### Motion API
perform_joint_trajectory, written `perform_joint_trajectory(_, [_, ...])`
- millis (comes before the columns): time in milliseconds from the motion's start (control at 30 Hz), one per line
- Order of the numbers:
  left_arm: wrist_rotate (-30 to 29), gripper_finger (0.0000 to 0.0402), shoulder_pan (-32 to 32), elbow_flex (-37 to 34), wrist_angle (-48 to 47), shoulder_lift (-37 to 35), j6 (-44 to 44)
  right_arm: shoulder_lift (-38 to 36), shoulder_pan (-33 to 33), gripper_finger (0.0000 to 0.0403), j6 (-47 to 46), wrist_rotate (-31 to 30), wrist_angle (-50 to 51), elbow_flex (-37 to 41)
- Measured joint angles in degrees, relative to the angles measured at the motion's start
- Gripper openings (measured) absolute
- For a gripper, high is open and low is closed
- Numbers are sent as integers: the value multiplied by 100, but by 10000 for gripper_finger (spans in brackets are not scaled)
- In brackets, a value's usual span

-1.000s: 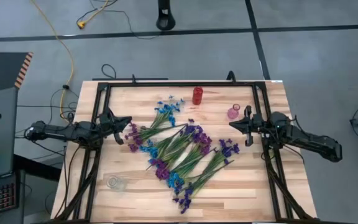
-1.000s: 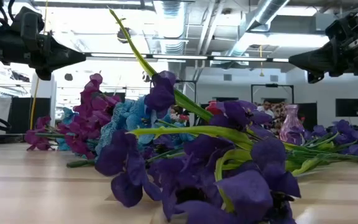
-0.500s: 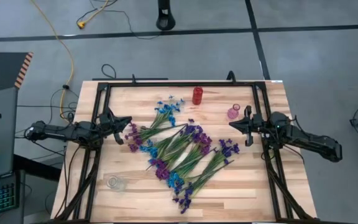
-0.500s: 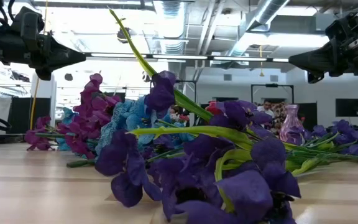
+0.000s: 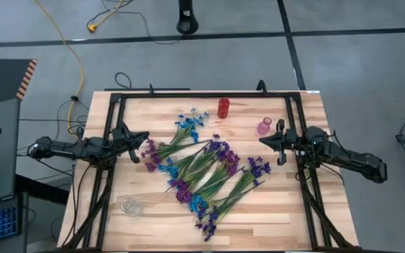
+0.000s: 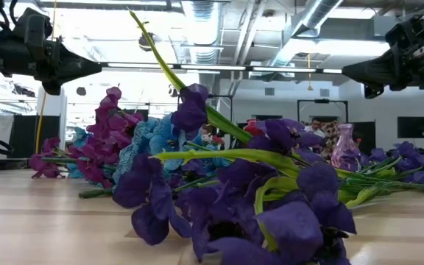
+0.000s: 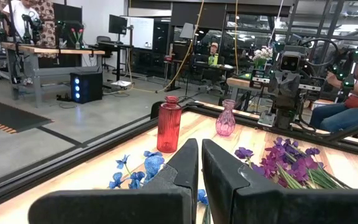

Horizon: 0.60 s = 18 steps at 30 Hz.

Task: Sort flowers into vase by color

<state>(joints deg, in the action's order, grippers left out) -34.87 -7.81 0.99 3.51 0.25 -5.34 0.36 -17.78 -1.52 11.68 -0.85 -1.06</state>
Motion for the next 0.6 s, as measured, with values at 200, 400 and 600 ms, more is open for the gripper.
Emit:
perform_joint_trajectory(200, [0, 9, 0, 0, -1, 1, 0, 0, 0, 30, 0, 0, -2, 2])
perform_joint_trajectory(400, [-1, 9, 2, 0, -1, 2, 0, -1, 1, 30, 0, 0, -153, 11])
perform_joint_trajectory(600, [0, 9, 2, 0, 0, 2, 13, 0, 2, 30, 0, 1, -206, 17])
